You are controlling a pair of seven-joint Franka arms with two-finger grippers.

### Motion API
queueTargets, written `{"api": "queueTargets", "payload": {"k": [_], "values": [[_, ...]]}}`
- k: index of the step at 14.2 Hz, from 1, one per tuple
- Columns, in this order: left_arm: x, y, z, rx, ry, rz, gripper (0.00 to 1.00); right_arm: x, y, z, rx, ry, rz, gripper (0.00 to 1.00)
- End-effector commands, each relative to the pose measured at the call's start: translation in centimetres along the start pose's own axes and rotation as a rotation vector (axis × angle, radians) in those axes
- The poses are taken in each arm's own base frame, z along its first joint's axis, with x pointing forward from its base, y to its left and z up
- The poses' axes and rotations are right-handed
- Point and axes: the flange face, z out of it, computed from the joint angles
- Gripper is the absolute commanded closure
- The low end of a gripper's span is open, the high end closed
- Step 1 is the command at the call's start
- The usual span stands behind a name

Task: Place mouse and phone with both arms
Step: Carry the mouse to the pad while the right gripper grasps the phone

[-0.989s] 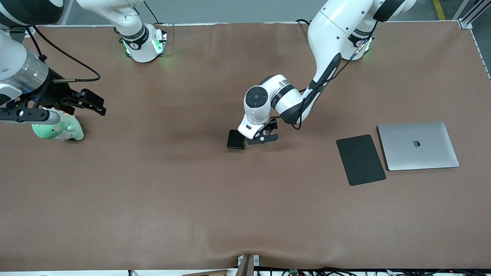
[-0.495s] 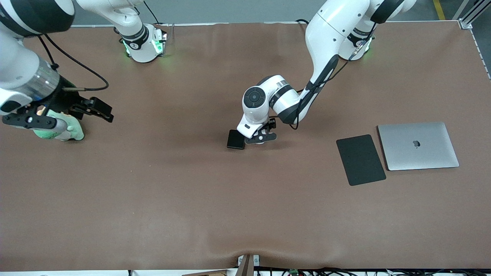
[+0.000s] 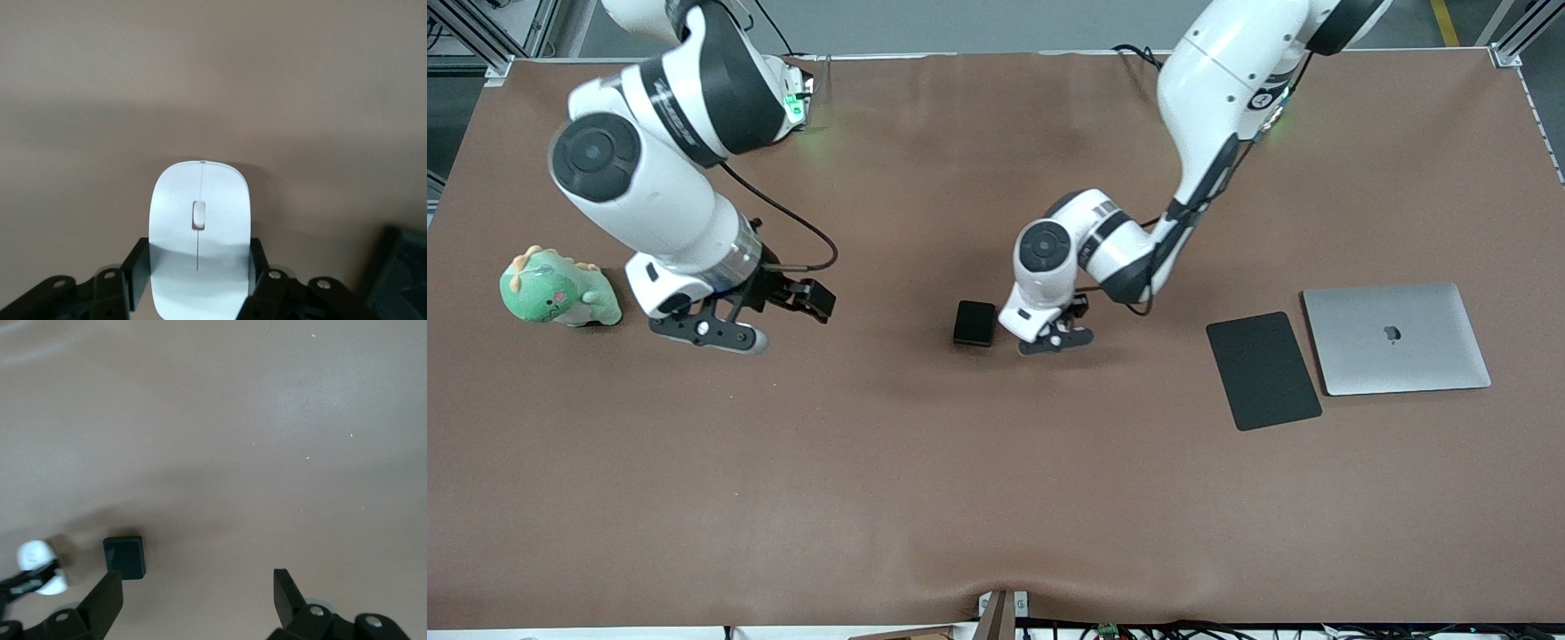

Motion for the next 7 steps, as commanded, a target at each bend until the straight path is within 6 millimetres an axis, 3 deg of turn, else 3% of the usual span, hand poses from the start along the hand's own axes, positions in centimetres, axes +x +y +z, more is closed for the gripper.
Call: {"api": "queueTargets", "payload": {"k": [1, 3, 4, 7], "values": [[4.5, -6.4, -6.0, 0.028, 0.027, 0.024, 0.94, 0.9, -0.8, 2.0, -0.002, 0.001, 0.007, 0.0], [7.9, -11.2, -8.1, 0.035, 0.027, 0.033, 0.93, 1.1, -2.3, 4.2, 0.01, 0.013, -0.024, 0.0], [9.3, -13.5, -8.5, 0.038, 0.025, 0.037, 0.93, 1.2, -2.9, 6.4, -0.007, -0.013, -0.032, 0.0], [12.9, -21.1, -8.1, 0.05, -0.004, 0.052, 0.93, 0.2, -6.7, 10.4, -0.016, -0.027, -0.11, 0.0]]}}
